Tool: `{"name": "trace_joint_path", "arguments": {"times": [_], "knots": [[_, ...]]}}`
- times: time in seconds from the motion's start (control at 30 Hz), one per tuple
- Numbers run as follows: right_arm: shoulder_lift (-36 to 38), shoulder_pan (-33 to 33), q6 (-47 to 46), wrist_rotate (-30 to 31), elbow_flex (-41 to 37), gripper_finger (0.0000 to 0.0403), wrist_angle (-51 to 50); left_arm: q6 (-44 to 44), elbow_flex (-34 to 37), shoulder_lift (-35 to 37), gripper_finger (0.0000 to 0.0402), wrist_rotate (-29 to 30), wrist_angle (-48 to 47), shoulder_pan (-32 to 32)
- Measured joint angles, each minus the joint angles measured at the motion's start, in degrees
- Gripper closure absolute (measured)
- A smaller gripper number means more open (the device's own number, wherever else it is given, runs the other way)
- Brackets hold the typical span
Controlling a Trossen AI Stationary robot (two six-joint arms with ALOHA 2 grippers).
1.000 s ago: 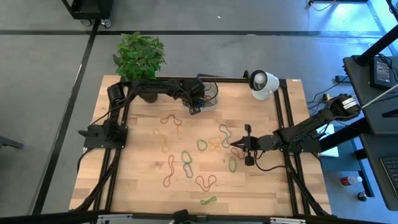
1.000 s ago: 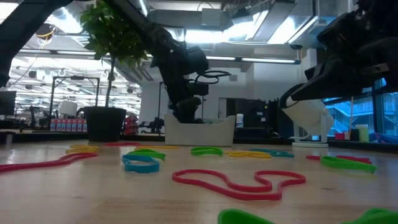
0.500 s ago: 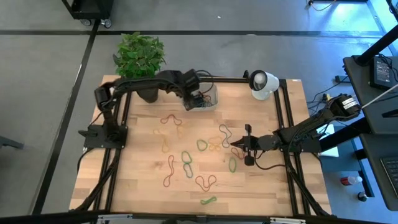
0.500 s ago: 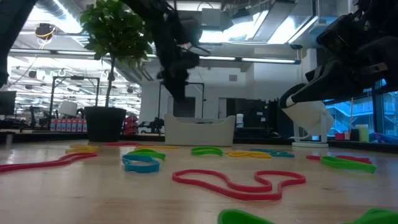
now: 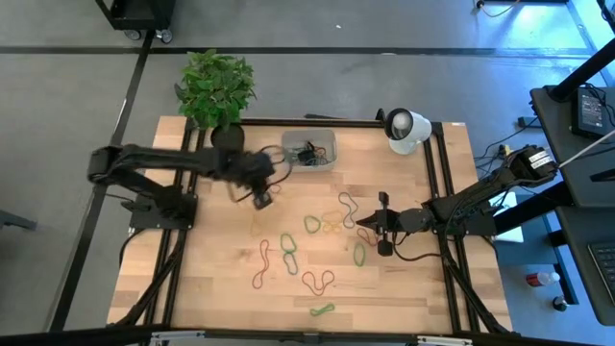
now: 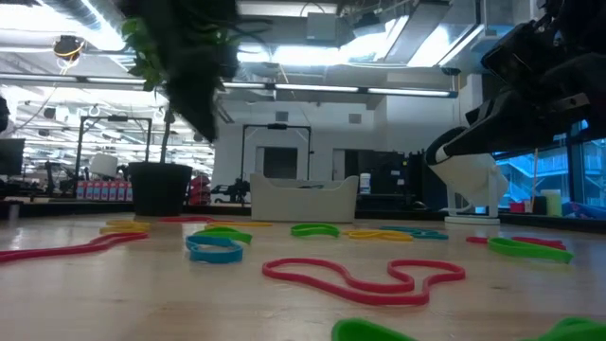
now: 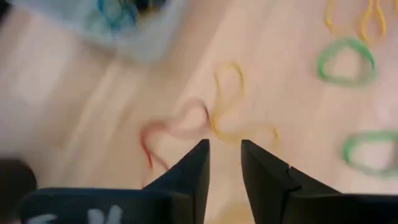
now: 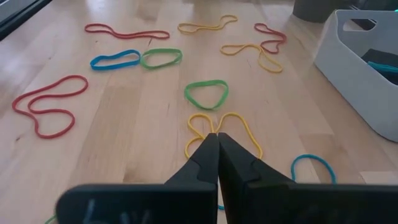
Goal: Pick and place rubber bands into bin
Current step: Put the green rubber band into the gray bin
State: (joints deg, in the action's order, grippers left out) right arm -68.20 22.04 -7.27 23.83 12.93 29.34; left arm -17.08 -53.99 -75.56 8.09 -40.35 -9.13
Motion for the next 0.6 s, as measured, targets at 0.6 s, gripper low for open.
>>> {"name": "trace_joint_path", "arguments": {"times": [0.6], "knots": [[-5.87, -4.11, 5.83, 7.17, 24.16, 0.0279, -24.81, -12.35, 25.09, 20.35, 0.0399, 12.41, 11.48, 21.49]]}}
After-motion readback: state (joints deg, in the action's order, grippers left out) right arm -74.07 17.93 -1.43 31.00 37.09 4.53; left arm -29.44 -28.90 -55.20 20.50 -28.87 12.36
